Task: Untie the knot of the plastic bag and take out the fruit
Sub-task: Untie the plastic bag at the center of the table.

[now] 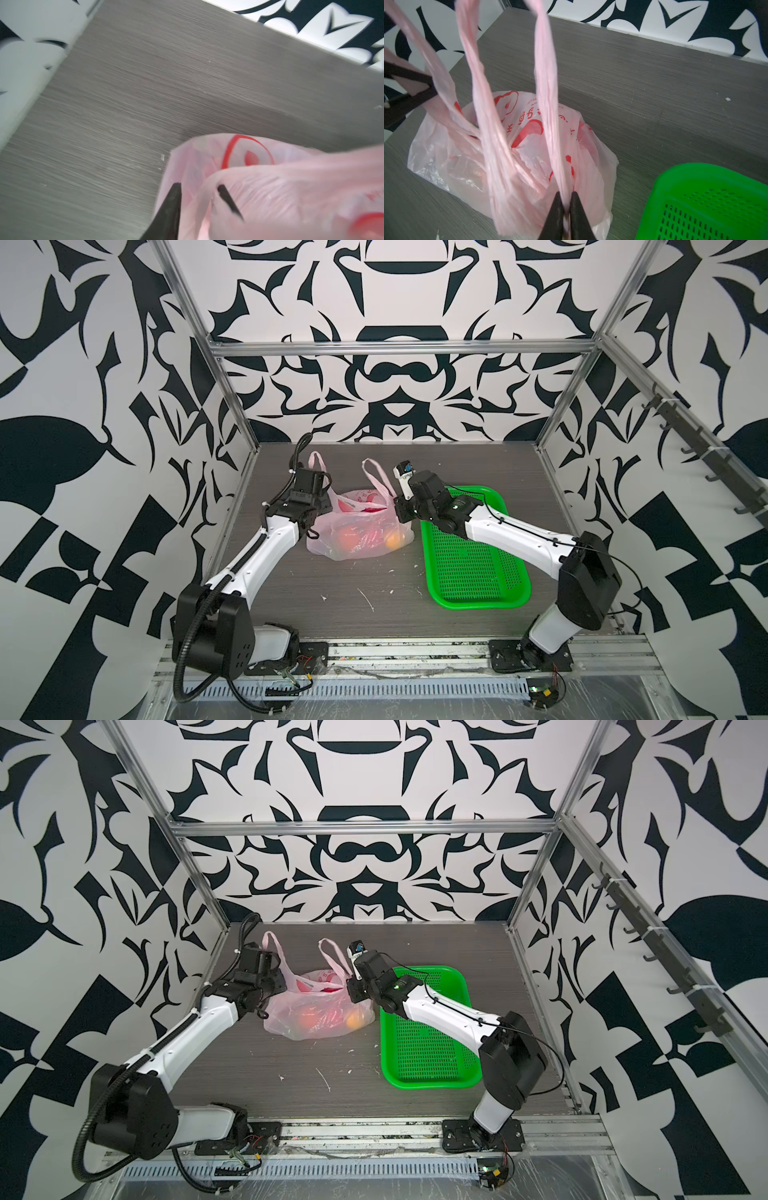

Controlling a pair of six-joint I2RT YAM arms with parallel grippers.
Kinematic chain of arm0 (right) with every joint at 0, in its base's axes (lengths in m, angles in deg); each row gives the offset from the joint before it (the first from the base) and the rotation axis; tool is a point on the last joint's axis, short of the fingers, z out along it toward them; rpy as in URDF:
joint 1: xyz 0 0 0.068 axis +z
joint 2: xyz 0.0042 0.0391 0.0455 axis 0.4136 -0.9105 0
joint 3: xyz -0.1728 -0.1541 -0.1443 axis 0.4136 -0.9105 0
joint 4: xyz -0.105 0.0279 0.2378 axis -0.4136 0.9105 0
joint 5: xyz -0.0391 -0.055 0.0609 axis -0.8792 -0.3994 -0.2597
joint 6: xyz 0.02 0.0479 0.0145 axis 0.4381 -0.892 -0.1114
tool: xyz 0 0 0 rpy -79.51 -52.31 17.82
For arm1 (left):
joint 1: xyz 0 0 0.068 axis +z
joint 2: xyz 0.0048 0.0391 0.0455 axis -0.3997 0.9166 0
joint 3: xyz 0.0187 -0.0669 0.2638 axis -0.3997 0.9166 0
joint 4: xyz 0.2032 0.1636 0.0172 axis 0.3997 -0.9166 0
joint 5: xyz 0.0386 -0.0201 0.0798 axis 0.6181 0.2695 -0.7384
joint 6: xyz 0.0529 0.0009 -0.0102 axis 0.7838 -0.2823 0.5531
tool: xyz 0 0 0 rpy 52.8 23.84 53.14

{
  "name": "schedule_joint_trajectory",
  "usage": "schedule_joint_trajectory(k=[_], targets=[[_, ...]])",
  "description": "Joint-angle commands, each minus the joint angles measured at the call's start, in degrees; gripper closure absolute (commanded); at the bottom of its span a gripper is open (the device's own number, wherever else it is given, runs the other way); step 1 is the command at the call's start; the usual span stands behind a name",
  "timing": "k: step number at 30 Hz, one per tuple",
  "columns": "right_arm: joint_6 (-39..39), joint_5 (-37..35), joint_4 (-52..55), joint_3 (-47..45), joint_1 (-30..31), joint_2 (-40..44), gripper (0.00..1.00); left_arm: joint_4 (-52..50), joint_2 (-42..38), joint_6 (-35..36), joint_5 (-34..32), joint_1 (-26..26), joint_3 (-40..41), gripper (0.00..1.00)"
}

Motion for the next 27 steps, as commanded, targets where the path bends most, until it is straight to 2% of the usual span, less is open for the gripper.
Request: schedule_joint_trajectory(k=[1, 5, 8, 14, 17, 23, 27], targets=[[-1.43, -8.17, 3.79, 1.69, 2.57, 4.96, 0.81, 2.9, -4.79, -5.08, 5.94, 0.15, 3.3, 0.79], [-5.92, -16.86, 10.13, 3.69, 6.2, 6.82, 0.73, 3.5, -8.54, -6.45, 8.34, 0.16, 5.46, 0.85], [-11.01, -20.07, 12.65, 3.25, 8.41, 8.23, 0.68, 3.17, -10.27, -6.63, 9.59, 0.14, 6.09, 0.88], [-18.89, -21.03, 13.17, 1.67, 12.16, 7.94, 0.52, 2.91, -13.0, -7.02, 12.11, 0.15, 7.02, 0.91], [-20.17, -19.95, 11.35, 1.47, 12.47, 6.27, 0.47, 3.15, -14.13, -7.79, 13.17, 0.15, 7.77, 0.94], [-19.35, -18.29, 13.08, 6.32, 12.47, 0.84, 0.44, 3.41, -16.0, -9.13, 14.59, 0.15, 9.34, 0.95], [-19.52, -17.66, 13.34, 5.73, 12.8, 0.31, 0.44, 3.24, -16.25, -9.27, 14.58, 0.15, 9.6, 0.95]])
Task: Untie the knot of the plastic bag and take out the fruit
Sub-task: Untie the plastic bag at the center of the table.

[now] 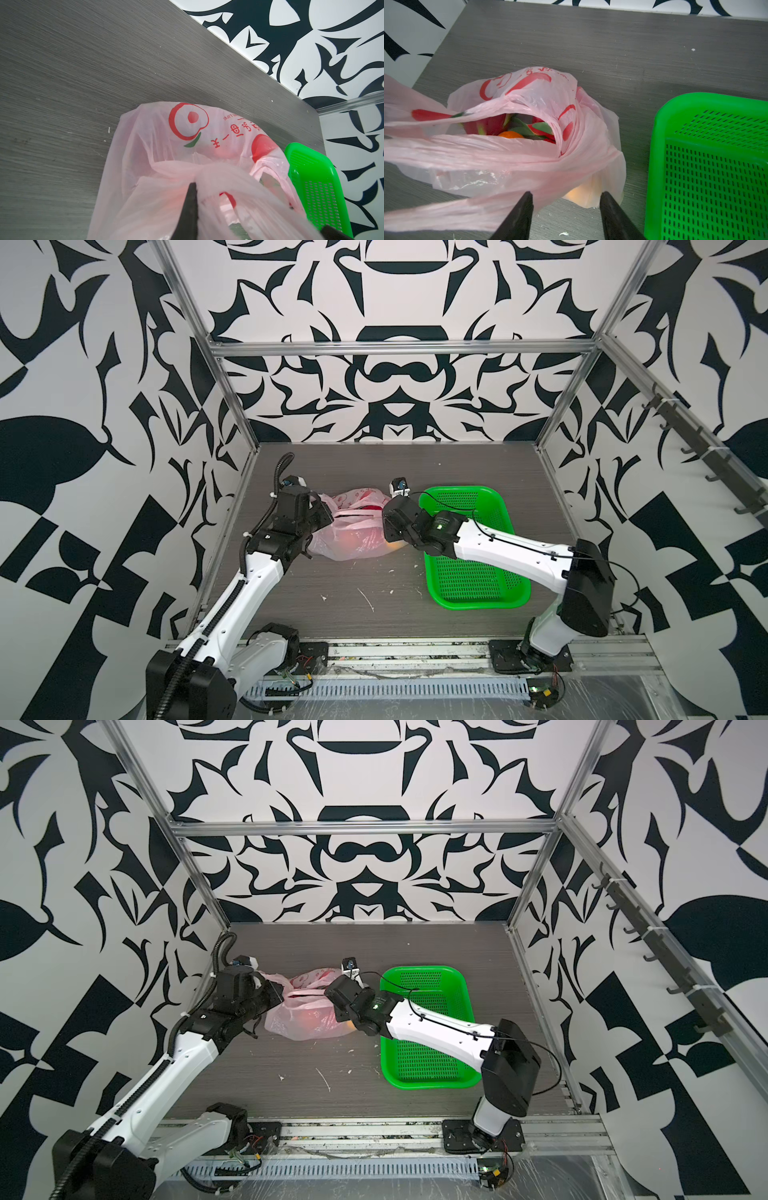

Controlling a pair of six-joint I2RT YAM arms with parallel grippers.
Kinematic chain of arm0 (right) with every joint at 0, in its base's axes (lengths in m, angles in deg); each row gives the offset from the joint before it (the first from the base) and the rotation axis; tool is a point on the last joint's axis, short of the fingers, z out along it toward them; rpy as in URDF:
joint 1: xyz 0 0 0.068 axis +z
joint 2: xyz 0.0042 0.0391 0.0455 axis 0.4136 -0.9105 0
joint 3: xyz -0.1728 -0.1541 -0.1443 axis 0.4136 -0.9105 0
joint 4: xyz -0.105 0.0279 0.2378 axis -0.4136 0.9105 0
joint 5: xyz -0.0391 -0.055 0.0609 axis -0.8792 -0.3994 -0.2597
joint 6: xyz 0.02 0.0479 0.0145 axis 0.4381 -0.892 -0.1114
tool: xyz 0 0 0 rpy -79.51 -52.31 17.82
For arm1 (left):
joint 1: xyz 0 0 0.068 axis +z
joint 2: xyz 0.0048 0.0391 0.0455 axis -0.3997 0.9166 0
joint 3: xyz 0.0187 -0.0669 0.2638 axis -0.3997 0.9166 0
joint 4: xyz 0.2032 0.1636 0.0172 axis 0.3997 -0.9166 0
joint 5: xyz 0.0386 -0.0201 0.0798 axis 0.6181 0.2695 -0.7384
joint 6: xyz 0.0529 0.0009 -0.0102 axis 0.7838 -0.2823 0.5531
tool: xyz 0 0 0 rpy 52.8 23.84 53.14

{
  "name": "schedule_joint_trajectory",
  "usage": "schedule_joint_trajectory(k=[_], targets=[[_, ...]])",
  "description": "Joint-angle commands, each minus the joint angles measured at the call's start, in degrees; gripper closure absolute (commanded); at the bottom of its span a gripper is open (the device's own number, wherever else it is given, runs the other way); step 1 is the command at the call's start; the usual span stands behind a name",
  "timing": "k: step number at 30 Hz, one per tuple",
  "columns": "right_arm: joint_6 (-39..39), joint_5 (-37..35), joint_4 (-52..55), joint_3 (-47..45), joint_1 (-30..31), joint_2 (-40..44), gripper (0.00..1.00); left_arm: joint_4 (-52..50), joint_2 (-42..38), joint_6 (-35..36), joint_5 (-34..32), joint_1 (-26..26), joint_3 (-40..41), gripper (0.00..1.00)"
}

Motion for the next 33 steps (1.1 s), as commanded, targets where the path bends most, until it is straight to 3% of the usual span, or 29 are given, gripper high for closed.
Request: schedule_joint_trajectory(k=[1, 13, 21, 33], targets=[[-1.01, -0.16, 0.72, 1.62, 0.44, 1.62, 0.44, 0.06, -0.91, -1.0, 0.85, 0.12, 0.7, 0.95], [-3.59, -5.47, 5.03, -2.02, 4.26, 3.58, 0.43, 0.7, -0.06, -1.05, 1.71, 0.12, 0.82, 0.96], [-5.78, -4.62, 5.66, -6.28, 5.93, 4.13, 0.43, 0.24, -0.91, -1.05, 1.45, 0.12, 0.63, 0.97], [-1.01, -5.36, -1.19, -4.19, 8.05, -4.29, 0.41, -1.16, -2.59, -1.09, 1.13, 0.12, 0.28, 0.97]])
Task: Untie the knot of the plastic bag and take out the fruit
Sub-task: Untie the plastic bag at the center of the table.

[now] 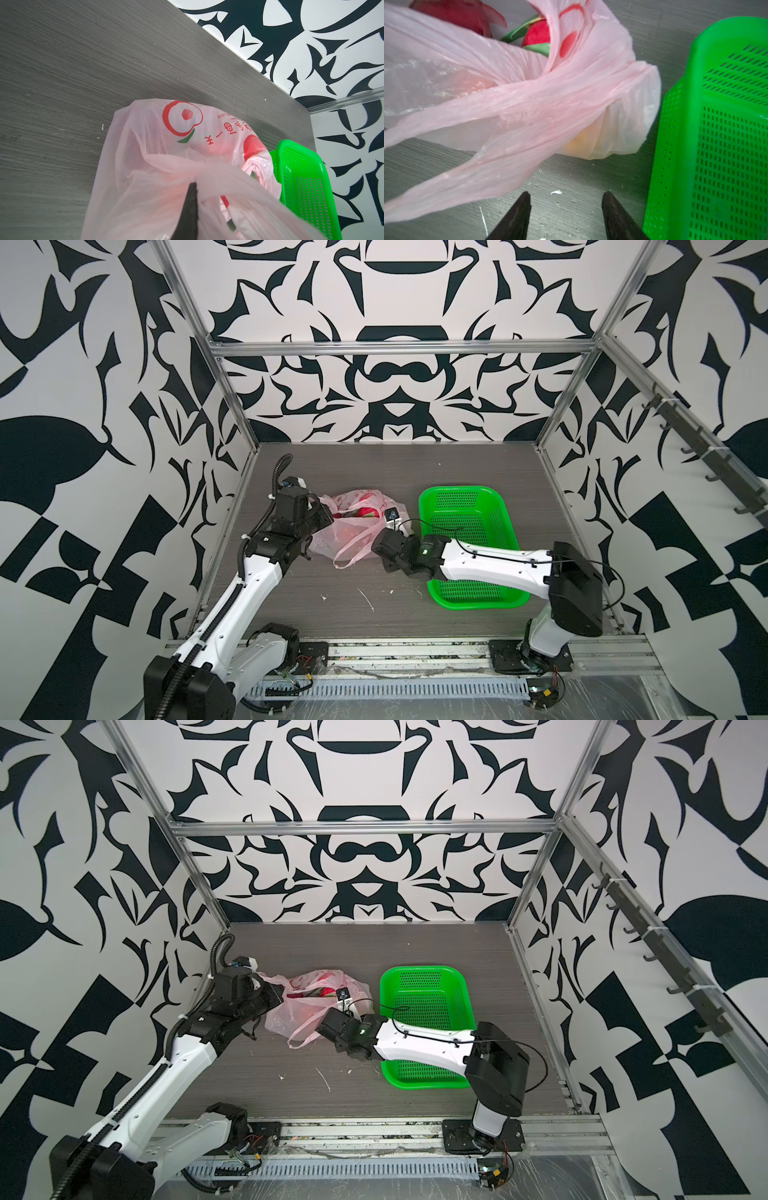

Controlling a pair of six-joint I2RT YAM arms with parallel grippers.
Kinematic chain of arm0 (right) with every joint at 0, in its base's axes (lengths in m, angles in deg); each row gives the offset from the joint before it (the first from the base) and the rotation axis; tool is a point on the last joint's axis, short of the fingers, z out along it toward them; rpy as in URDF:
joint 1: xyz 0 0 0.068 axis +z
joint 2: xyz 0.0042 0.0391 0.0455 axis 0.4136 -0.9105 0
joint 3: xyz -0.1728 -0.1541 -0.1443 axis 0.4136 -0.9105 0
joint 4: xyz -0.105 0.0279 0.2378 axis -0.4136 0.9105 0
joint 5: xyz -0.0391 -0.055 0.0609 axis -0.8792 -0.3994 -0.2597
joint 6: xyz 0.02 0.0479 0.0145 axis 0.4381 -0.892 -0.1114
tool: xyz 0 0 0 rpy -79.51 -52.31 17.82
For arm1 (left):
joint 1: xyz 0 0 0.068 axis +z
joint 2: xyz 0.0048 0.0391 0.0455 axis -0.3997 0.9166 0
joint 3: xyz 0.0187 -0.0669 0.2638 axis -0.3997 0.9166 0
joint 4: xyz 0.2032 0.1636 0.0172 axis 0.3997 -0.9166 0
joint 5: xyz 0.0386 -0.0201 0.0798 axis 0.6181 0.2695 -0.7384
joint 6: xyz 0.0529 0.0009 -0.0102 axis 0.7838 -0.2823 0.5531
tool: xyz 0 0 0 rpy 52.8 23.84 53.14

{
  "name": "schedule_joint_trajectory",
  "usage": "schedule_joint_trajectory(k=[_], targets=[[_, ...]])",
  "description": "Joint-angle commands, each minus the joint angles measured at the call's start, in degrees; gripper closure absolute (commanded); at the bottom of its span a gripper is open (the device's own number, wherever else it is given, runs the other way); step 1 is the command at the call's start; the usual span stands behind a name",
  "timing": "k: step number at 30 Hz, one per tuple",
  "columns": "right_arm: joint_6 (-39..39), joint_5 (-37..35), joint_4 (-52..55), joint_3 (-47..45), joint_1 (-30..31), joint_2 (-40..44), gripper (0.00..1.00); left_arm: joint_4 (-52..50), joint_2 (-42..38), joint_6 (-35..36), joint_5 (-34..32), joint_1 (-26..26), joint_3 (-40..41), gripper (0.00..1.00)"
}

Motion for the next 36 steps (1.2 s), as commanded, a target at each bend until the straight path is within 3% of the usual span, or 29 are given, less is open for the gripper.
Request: schedule_joint_trajectory(k=[1, 16, 36], targets=[[2.69, -2.6, -3.37, 2.78, 0.52, -1.55, 0.4, -1.34, -1.25, -0.12, -0.35, 0.12, -0.02, 0.97], [8.15, -7.43, -26.13, -1.71, 1.65, -0.53, 0.39, -1.27, -1.09, -0.51, -0.62, 0.12, 0.39, 0.98], [7.63, -17.76, -25.91, 6.31, 0.76, -3.83, 0.38, -0.77, -5.43, -3.1, 2.55, 0.12, 5.06, 0.99]])
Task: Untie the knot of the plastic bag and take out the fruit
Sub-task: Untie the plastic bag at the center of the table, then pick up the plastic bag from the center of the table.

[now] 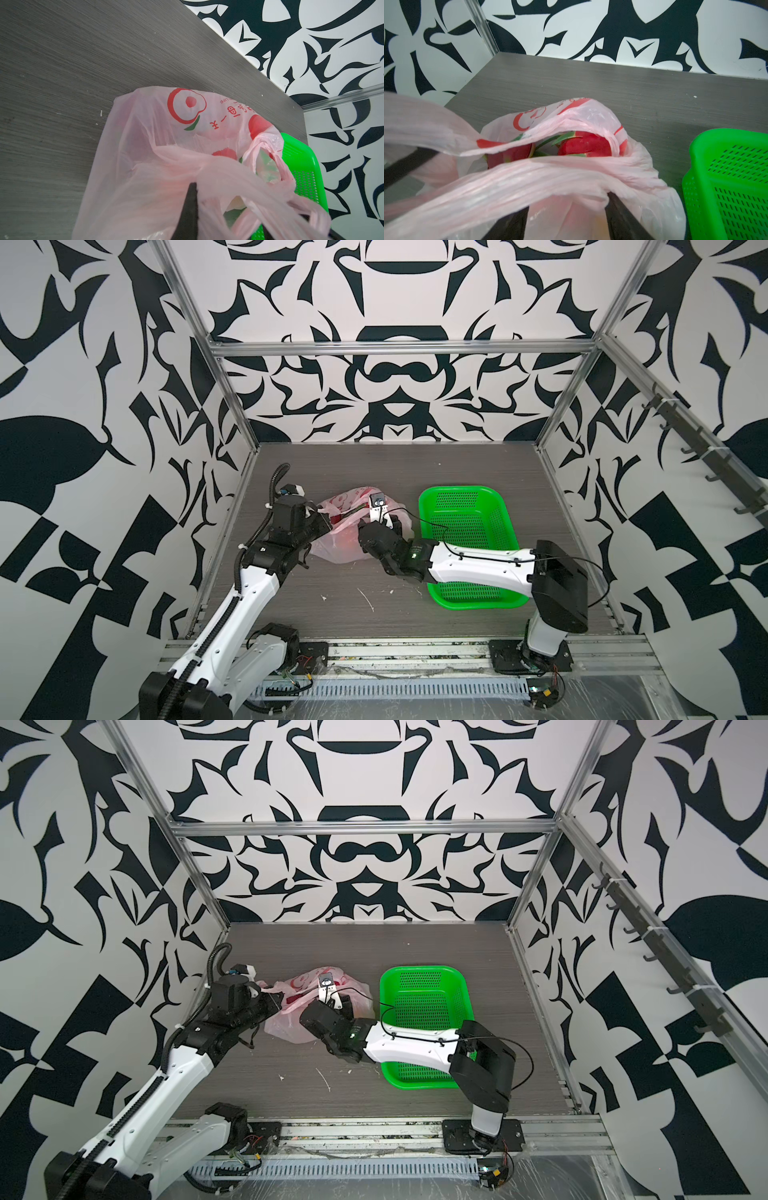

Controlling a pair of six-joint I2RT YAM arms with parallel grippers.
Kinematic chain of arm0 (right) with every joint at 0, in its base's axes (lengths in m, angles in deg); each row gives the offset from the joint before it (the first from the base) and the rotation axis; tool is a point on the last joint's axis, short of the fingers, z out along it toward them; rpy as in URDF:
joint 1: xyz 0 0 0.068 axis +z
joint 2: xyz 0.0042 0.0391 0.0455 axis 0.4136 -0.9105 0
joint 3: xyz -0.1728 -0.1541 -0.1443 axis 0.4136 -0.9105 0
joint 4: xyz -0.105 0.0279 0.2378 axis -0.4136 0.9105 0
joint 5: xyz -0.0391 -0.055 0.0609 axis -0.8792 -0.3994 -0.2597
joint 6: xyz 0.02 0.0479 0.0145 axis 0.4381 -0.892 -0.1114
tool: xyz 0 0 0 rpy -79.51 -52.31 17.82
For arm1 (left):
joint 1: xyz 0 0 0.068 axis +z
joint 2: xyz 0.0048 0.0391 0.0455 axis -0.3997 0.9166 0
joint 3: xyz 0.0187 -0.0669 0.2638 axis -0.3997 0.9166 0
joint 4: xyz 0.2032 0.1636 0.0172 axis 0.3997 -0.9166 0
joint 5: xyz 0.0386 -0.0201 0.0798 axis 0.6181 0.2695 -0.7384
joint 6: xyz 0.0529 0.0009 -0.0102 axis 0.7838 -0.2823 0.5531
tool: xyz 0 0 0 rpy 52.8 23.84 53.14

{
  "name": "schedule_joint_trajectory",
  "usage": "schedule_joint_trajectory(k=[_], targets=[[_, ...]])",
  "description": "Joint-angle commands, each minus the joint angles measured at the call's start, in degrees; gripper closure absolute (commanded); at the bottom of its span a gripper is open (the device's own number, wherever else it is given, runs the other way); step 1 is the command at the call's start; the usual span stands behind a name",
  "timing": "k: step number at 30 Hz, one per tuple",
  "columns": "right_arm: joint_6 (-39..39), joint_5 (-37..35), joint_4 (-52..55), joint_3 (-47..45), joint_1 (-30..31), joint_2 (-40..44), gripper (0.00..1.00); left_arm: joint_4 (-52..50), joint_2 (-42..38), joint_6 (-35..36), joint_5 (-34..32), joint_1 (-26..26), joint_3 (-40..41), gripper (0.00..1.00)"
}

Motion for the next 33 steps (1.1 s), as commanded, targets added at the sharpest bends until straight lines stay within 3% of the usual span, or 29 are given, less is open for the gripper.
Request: schedule_joint_trajectory(k=[1, 13, 33], targets=[[-0.22, -3.66, 0.79, 3.9, -0.69, -0.93, 0.38, -0.38, -1.26, -1.03, 0.89, 0.12, 0.93, 0.99], [-8.97, -10.34, 12.0, 9.43, -4.15, -2.94, 0.37, 0.26, -2.3, -1.38, 0.8, 0.12, 1.26, 1.0], [-16.52, 1.07, 15.91, 10.32, -11.6, -1.23, 0.37, 2.24, -1.74, -1.74, 2.12, 0.12, 2.95, 1.0]])
